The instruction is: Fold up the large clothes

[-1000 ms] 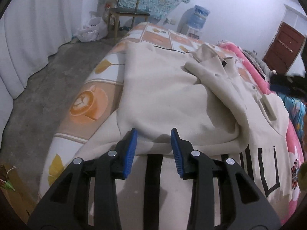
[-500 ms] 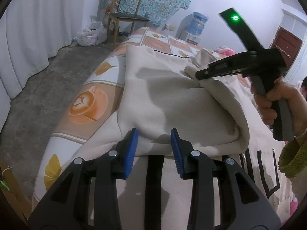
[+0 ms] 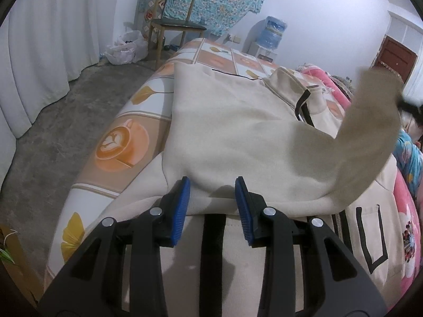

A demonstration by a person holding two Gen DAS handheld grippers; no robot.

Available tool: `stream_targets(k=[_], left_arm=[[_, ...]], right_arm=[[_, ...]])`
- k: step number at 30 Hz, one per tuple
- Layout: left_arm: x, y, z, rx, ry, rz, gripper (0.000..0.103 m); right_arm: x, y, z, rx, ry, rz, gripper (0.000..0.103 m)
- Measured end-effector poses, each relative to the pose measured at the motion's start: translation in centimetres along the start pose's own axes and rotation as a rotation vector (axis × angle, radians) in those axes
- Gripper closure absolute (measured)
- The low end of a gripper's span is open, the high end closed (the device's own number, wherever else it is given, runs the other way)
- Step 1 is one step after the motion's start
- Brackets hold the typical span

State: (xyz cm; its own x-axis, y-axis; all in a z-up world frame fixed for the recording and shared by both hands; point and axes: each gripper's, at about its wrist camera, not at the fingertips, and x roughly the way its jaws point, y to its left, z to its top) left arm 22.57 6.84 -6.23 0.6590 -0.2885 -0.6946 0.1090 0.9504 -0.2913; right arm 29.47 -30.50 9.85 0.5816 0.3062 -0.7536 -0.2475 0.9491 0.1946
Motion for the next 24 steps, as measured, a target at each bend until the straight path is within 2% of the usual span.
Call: stream_targets(k=[2, 4, 6, 9, 12, 16, 19, 22, 24], left_arm=[[0.0, -0.1, 0.0, 0.006, 0.001, 0.006, 0.069], [0.0, -0.2, 0.0, 0.007, 0.001, 0.008, 0.069], [0.0, -0.1, 0.0, 0.006, 0.001, 0.008, 0.069], [0.0, -0.2, 0.0, 0.007, 0.001, 0.009, 0.069], [0.0, -0.2, 0.0, 0.006, 0.0, 0.008, 0.069], [0.0, -0.1, 0.0, -0.002, -0.002, 0.001, 0.069], [0.0, 0.2, -0.1, -0.023, -0.009, -0.023, 0.069], [-0.1, 0.7, -0.1, -0.049, -0.015, -0.057, 0.069], [-0.1, 0.9, -0.1, -0.059, -0.017, -0.073, 0.069]], right_arm=[[-0.8, -2.9, -3.1, 0.076, 0.066, -0.037, 0.083], [-0.7, -5.6, -5.7, 0.162, 0.147, -0.073, 0.071], [-0.8, -8.6, -8.4, 0.267, 0.215, -0.099, 0.066], [-1.2, -10.9, -10.1, 0.344, 0.229, -0.109, 0.061], [-1.4, -11.6, -10.1, 0.375, 0.22, -0.076, 0.054], [0.4, -11.5, -8.8, 0.385, 0.226, -0.012, 0.053], [2.5, -12.3, -8.3, 0.409, 0.253, -0.042, 0.053], [4.4, -13.0, -8.5, 0.41, 0.293, -0.112, 0.053], [5.0, -13.2, -8.8, 0.416, 0.309, -0.121, 0.053]])
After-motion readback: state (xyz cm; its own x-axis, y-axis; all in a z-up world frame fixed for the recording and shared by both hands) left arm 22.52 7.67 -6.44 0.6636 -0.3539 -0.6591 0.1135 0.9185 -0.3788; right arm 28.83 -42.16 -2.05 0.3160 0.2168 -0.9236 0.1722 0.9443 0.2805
